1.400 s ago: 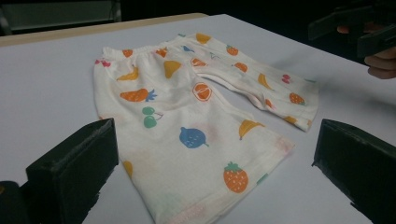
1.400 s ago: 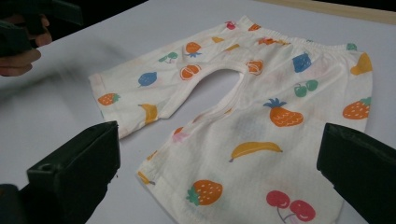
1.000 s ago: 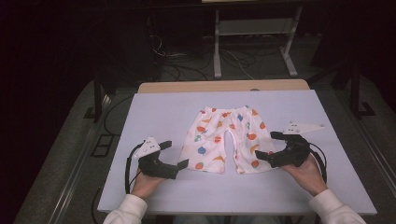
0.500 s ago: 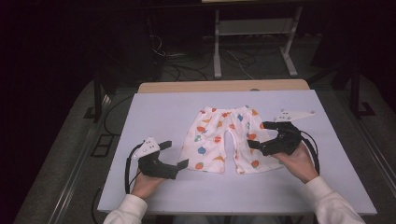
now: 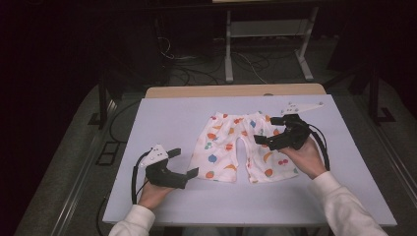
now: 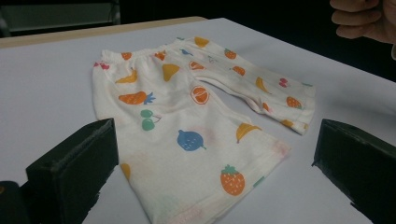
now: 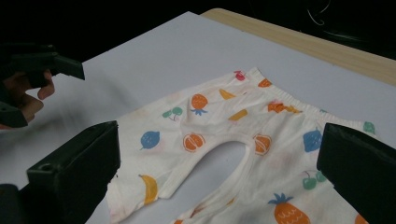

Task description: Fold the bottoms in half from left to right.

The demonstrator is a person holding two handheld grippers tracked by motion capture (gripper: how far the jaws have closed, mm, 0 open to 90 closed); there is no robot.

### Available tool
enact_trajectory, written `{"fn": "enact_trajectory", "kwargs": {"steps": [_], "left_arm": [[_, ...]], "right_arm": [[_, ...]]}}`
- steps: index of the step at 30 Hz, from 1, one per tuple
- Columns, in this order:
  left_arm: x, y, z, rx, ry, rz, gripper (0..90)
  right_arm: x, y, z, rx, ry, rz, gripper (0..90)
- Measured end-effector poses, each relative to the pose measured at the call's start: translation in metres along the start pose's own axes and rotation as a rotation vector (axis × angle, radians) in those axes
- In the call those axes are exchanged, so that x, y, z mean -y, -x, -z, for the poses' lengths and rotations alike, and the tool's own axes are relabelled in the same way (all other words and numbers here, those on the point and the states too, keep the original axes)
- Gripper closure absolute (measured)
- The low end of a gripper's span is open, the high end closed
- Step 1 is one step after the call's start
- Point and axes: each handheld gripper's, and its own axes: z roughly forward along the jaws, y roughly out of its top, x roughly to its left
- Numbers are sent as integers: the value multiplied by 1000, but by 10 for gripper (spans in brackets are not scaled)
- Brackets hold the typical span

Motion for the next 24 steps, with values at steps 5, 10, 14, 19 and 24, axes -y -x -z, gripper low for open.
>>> {"fn": "enact_trajectory", "kwargs": {"steps": [5, 10, 14, 19, 24], "left_arm": [[0, 0, 0, 1, 0, 0, 0], [0, -1, 0, -1, -1, 0, 0], [0, -1, 0, -1, -3, 0, 0], [0, 0, 0, 0, -2, 0, 0], [0, -1, 0, 0, -2, 0, 0]], "right_arm": [[-7, 0, -6, -6, -8, 13, 0], [-15, 2, -12, -8, -10, 19, 0], [-23, 3, -17, -8, -9, 22, 0], [-31, 4, -22, -12, -10, 28, 0], [-42, 3, -30, -14, -14, 36, 0]]}}
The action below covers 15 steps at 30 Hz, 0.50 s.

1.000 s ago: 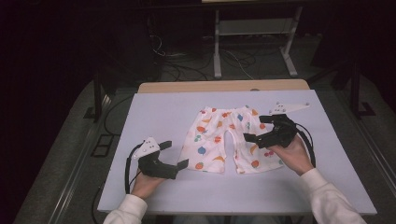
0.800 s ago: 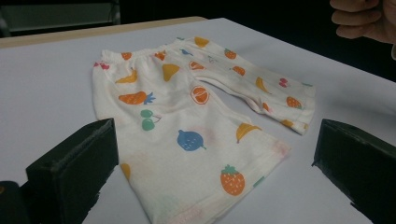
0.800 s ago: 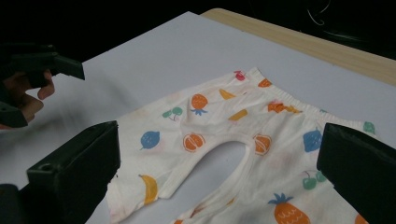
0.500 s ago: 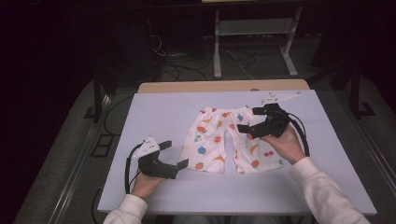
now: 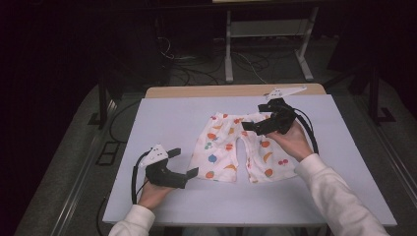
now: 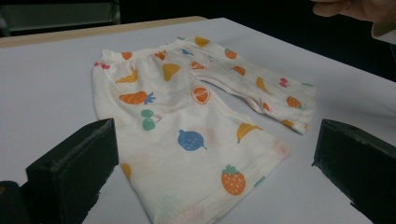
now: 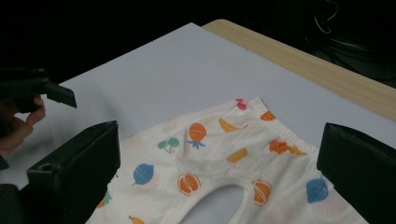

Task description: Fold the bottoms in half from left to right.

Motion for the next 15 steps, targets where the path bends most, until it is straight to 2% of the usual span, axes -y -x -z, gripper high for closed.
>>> {"fn": "enact_trajectory", "kwargs": {"steps": [15], "left_arm": [[0, -1, 0, 3, 2, -2, 0]], "right_arm": [[-23, -1, -30, -14, -20, 29, 0]]}}
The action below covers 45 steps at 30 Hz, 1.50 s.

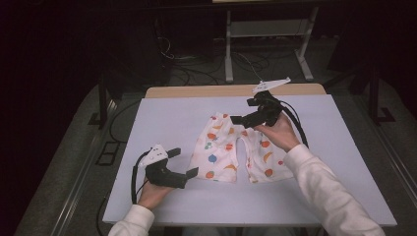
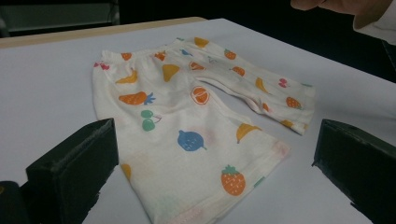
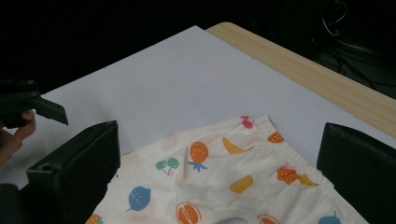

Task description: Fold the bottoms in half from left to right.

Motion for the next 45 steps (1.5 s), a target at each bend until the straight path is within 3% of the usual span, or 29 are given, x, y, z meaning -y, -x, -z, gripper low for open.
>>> {"fn": "enact_trajectory", "kwargs": {"steps": [19, 45], "left_arm": [[0, 0, 0, 1, 1, 3, 0], [0, 1, 1, 6, 4, 7, 0]], "right_arm": [[-16, 6, -29, 17, -34, 2, 0], [-23, 22, -70, 68, -83, -18, 0]]}}
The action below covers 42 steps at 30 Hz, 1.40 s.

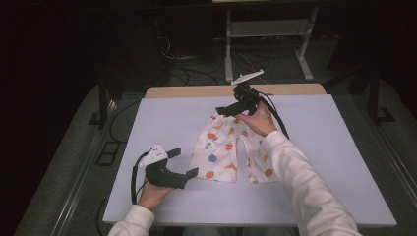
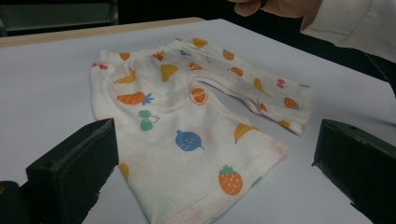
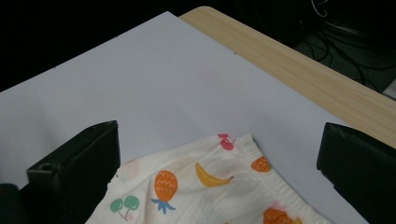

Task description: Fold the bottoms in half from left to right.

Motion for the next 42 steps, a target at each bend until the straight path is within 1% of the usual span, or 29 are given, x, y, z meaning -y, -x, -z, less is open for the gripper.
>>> {"fn": "enact_trajectory", "kwargs": {"steps": [1, 7, 8, 9, 14, 22, 32, 37, 42], "left_arm": [[0, 0, 0, 0, 0, 0, 0], [0, 0, 0, 2, -4, -1, 0], [0, 0, 0, 3, -4, -1, 0], [0, 0, 0, 3, -4, -1, 0], [0, 0, -1, 3, -8, -2, 0], [1, 0, -2, 8, -15, -5, 0], [1, -1, -2, 9, -18, -8, 0], [1, 0, -1, 8, -19, -7, 0], [1, -1, -2, 8, -22, -6, 0]], "right_arm": [[-1, 0, -4, 1, -3, 0, 0], [0, 0, -14, 4, -10, 9, 0], [1, 0, -18, 2, -12, 9, 0], [1, 0, -18, 2, -12, 9, 0], [3, 1, -30, -5, -24, 4, 0], [2, 2, -44, -14, -37, 0, 0], [2, 10, -59, -22, -31, -39, 0], [6, 14, -70, -4, -59, -46, 0], [11, 21, -79, -1, -67, -81, 34]]}}
